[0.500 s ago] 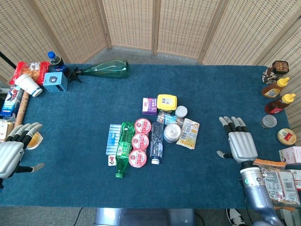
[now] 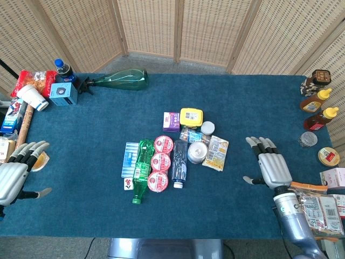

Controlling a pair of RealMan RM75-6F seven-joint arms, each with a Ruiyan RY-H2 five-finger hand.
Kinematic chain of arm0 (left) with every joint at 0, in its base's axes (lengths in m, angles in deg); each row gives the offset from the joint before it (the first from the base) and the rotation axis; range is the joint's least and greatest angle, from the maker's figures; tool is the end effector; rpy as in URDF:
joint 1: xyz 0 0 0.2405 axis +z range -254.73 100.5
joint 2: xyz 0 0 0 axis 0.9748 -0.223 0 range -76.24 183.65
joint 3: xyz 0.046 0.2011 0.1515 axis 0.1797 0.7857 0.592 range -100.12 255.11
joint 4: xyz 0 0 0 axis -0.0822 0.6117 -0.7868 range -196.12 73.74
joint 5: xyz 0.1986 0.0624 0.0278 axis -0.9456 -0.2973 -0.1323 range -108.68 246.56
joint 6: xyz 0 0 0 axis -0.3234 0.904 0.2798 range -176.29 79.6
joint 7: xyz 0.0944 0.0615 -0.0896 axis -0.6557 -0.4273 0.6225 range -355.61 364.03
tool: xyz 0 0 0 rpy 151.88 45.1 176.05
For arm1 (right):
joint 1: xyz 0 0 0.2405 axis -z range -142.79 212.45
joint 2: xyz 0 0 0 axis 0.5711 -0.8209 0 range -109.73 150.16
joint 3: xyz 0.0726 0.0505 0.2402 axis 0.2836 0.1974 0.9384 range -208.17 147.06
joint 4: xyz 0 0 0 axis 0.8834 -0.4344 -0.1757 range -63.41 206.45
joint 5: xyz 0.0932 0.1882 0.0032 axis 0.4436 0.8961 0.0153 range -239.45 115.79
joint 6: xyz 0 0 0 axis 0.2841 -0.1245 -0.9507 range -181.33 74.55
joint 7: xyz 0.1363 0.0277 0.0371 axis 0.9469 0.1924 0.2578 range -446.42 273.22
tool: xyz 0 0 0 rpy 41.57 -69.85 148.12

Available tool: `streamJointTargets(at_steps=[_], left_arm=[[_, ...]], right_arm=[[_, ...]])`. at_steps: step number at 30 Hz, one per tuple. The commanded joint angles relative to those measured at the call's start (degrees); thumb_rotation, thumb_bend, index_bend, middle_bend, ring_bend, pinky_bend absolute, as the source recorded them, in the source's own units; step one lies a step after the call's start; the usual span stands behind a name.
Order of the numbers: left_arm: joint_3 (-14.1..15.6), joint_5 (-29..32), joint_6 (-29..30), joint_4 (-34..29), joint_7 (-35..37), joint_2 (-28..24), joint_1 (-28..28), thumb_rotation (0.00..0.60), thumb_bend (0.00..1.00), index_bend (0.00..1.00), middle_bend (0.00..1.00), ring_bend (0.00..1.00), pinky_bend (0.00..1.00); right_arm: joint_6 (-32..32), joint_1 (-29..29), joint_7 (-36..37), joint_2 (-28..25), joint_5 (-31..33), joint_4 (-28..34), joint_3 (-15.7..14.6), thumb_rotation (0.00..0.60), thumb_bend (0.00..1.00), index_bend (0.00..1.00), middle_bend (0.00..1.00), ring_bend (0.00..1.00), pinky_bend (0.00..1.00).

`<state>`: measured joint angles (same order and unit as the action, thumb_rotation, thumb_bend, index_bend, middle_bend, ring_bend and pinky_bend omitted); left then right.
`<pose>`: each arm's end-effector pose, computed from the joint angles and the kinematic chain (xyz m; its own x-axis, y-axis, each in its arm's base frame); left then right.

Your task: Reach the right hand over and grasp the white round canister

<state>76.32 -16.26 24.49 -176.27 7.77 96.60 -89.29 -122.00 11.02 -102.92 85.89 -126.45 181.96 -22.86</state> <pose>-0.2414 0.1971 0.2002 0.3326 0.2058 0.9203 0.9424 -0.1090 -0.3162 -0.2122 -0.2638 0.1048 0.2965 -0.2143 0.9307 -0.9548 -0.0868 0.2842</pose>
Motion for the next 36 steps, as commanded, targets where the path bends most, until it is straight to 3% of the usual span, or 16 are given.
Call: streamJointTargets(at_steps=[1, 9, 24, 36], left_arm=[[-0.19, -0.05, 0.11, -0.02, 0.34, -0.25, -0.12, 0.600, 0.00, 0.00, 0.00, 0.00, 0.00], [-0.12, -0.20, -0.22, 0.65, 2.07, -0.73, -0.22, 0.600, 0.00, 0.00, 0.00, 0.00, 0.00], [0.16, -0.69, 1.00, 2.28, 4.17, -0.73, 0.64, 0.600, 0.00, 0.00, 0.00, 0.00, 0.00], [0.17, -0.38, 1.27, 2.56, 4.45, -0.92, 0.90, 0.600, 0.00, 0.00, 0.00, 0.00, 0.00]], right_arm=[[4.54, -1.23, 5.57, -0.87, -2.44, 0.43, 0.22, 0.600, 0.00, 0.00, 0.00, 0.00, 0.00], [9.91, -5.49, 8.39, 2.60, -2.67, -1.63, 1.95, 0.600, 0.00, 0.00, 0.00, 0.00, 0.00], [18.37, -14.77, 5.72, 8.89, 7.08, -8.20, 5.20, 0.600, 0.00, 0.00, 0.00, 0.00, 0.00], [20.78, -19.18, 3.78, 11.70, 12.24, -12.08, 5.15, 0.600, 0.00, 0.00, 0.00, 0.00, 0.00]])
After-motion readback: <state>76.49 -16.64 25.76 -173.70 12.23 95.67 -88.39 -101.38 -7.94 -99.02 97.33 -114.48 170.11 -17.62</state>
